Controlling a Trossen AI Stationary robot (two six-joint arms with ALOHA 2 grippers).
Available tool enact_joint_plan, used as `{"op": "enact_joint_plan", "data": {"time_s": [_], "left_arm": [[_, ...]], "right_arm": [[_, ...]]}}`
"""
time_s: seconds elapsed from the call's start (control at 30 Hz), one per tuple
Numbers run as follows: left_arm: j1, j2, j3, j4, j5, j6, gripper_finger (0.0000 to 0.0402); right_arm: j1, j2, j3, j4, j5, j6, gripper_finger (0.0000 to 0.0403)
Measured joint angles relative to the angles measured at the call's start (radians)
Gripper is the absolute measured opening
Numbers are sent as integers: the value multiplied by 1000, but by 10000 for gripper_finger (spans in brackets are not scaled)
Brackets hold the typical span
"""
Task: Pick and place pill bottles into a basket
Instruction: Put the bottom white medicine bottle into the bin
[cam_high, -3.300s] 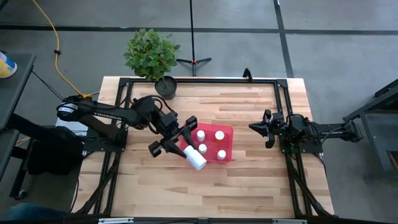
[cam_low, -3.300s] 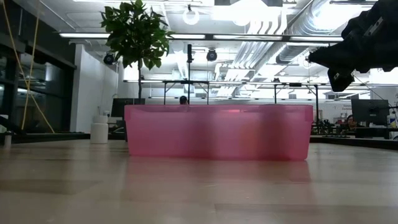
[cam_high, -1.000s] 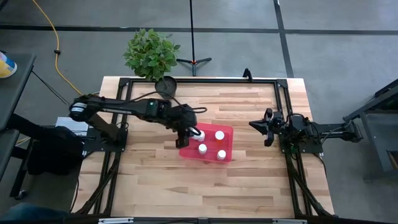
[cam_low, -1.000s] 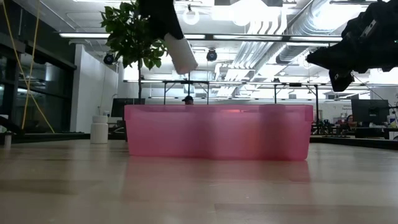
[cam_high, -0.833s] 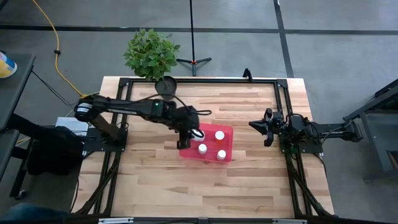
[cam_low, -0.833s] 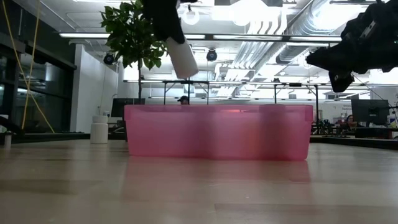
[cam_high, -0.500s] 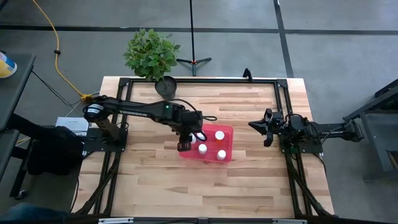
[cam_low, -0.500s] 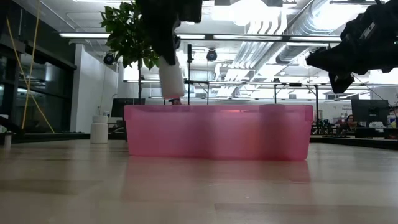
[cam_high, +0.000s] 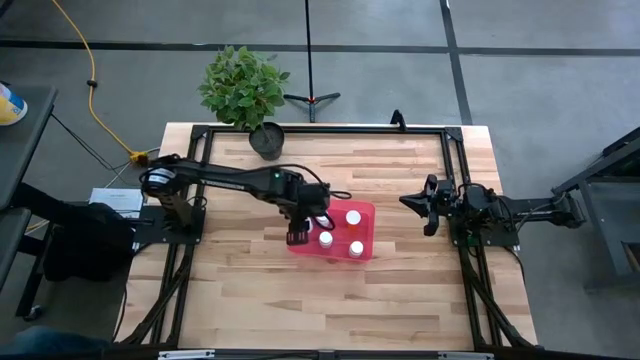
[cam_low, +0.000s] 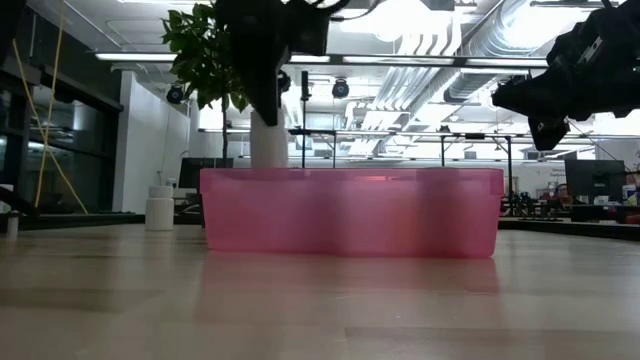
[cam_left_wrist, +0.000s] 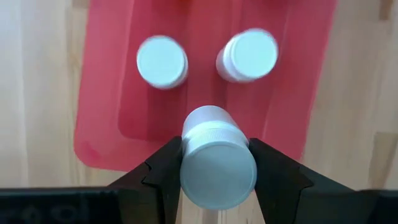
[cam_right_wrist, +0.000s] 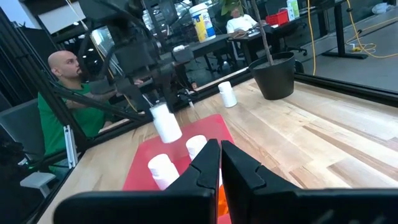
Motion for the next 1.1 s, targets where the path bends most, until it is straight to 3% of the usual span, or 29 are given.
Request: {"op": "enact_joint_plan", "data": {"time_s": [0.43,1.1], "left_arm": [[0,78,-1,7,1,0,195],[0,79,-17,58,9,0,195]], "right_arm": [[0,0,0,0,0,0,7],[0,0,0,0,0,0,7]]}}
